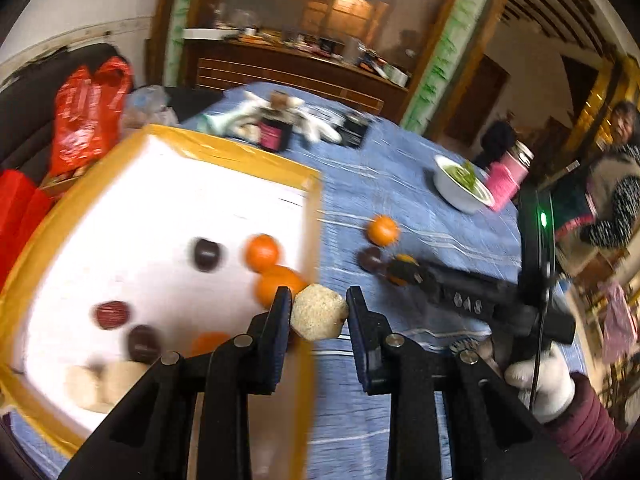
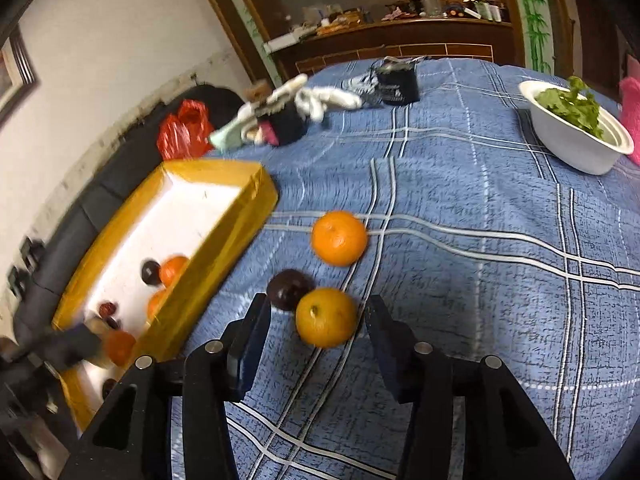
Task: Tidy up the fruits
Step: 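Place the pale cake in the tray with the left gripper while the right places the orange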
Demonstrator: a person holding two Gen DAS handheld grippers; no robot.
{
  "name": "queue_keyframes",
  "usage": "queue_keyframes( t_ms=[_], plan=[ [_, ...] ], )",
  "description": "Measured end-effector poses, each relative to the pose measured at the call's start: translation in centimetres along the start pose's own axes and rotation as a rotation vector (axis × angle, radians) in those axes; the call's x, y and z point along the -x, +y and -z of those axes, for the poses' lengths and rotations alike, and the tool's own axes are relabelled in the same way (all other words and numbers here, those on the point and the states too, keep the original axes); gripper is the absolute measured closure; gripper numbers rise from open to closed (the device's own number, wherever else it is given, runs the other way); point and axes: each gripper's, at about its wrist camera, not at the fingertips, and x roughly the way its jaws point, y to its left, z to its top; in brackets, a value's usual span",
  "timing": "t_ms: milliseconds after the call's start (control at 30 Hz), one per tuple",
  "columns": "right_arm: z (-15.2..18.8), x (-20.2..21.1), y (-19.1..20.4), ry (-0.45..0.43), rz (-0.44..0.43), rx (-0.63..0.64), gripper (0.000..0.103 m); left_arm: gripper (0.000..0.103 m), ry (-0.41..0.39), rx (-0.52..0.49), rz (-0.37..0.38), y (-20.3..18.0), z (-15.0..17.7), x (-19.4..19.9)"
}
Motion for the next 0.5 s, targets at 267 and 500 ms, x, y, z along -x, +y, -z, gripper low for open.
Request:
queue_keyframes(
  t_ms=[267,500],
  plan=[
    [0.4,1.1,0.3,-0.007,0.054,-0.012,0.067,0.076,-0.029,0.121,-0.087,6.0,-1.8,1.0],
    [-0.4,3.2,5.5,-0.004,-0.081,0.029,0.067,0.068,-0.02,0.221,-0.106,10.1,-3.0,0.6]
  ],
)
